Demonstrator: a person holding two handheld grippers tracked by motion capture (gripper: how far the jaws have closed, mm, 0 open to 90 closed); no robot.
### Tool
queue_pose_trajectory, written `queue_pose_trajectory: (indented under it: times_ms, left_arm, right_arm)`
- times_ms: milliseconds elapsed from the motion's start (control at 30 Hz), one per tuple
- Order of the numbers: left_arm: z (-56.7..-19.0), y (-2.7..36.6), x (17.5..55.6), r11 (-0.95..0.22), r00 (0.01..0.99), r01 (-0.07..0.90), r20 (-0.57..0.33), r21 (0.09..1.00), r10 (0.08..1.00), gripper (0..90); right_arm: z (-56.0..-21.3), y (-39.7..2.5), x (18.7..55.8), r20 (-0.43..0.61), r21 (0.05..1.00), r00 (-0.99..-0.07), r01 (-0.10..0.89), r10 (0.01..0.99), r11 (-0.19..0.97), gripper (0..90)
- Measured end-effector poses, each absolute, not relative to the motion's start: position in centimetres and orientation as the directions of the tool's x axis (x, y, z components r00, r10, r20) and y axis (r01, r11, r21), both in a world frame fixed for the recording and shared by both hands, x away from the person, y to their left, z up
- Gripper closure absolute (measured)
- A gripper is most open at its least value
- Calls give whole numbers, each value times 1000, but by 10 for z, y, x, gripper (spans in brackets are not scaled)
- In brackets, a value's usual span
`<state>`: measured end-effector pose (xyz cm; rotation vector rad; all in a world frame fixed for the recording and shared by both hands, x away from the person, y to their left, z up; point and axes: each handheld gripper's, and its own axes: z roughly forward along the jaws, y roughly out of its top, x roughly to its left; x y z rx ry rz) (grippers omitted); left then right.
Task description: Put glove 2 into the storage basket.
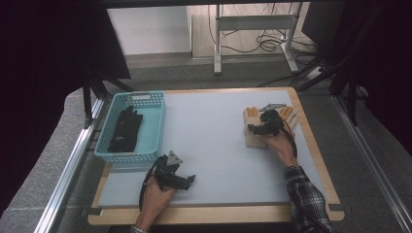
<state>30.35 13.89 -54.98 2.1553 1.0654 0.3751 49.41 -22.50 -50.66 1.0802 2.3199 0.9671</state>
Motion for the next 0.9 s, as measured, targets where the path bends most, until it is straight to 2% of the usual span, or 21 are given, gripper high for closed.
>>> queue_pose_trajectory:
  times_ms: [67,167,267,367,633,667,900]
  left_arm:
    - [-550,139,303,-422,621,582,-45,695,783,15]
    - [-550,139,303,-423,621,582,-44,695,783,15]
    - [-550,139,303,-423,621,582,-44,695,783,15]
    - [-550,139,303,-423,621,582,-44,695,783,15]
    - [-550,139,303,-422,621,582,-44,695,783,15]
    - [-550,139,303,-423,621,582,-44,695,783,15]
    - [-550,139,303,-424,621,582,-43,694,782,15]
  right_arm:
    - [-510,-223,497,-52,721,-630,514,775,466,323]
    - [-519,-217,496,-45,693,-660,520,750,499,427]
    - [-520,-213,491,-50,699,-648,521,760,489,513]
    - [-517,-213,489,-29,700,-637,538,771,470,555]
    - [-489,-215,461,41,766,-645,511,763,391,711]
    - [-485,-212,453,45,773,-653,503,756,387,765]
    - [-473,-183,410,43,791,-711,453,702,410,794]
